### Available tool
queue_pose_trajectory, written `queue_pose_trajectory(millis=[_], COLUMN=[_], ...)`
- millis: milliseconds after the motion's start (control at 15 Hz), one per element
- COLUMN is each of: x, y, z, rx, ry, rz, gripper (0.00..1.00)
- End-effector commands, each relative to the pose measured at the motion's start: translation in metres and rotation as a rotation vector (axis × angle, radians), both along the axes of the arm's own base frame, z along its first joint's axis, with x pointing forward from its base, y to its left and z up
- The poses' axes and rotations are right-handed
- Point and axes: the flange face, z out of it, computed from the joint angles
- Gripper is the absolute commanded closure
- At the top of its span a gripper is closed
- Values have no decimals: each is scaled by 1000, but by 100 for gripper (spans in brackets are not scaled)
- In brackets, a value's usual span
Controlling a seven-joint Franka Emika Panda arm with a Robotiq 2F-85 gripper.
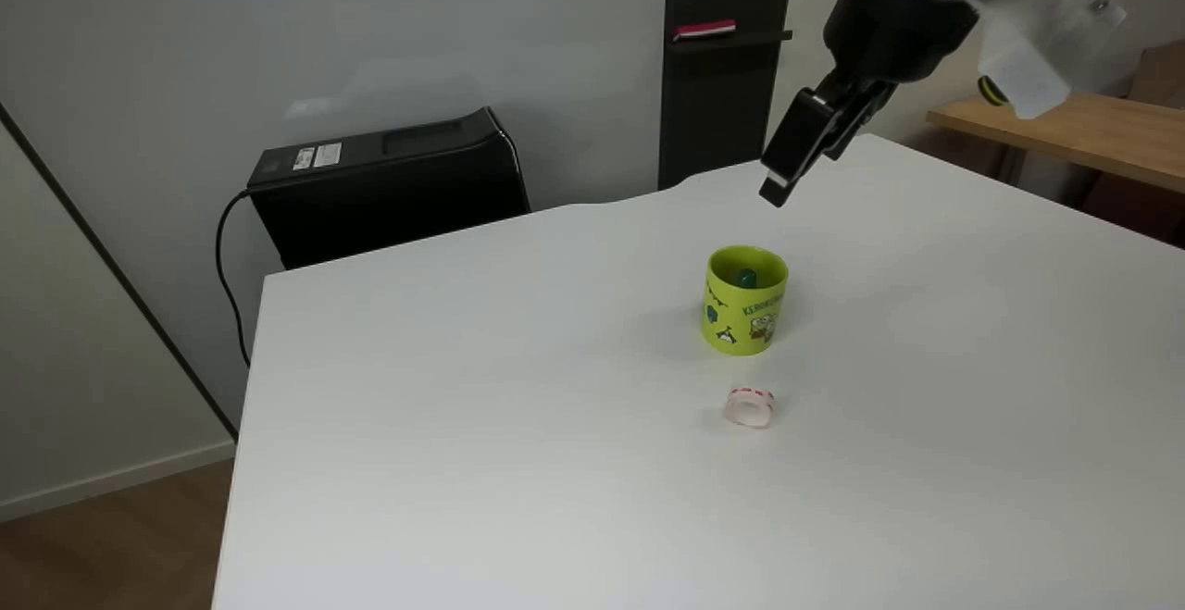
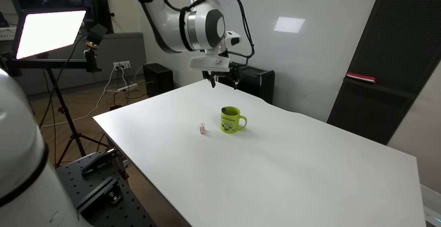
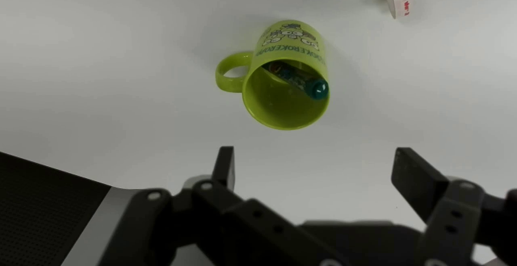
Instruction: Remove the marker from the mug and put it on the table
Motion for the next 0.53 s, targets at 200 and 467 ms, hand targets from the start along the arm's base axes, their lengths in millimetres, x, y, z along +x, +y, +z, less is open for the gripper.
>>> queue_pose_trajectory(millis=[200, 467], x=[0, 1], y=[2, 1], z=[-3, -3], rx=[2, 2], ry=[5, 4], rz=[-7, -9], gripper=[0, 0])
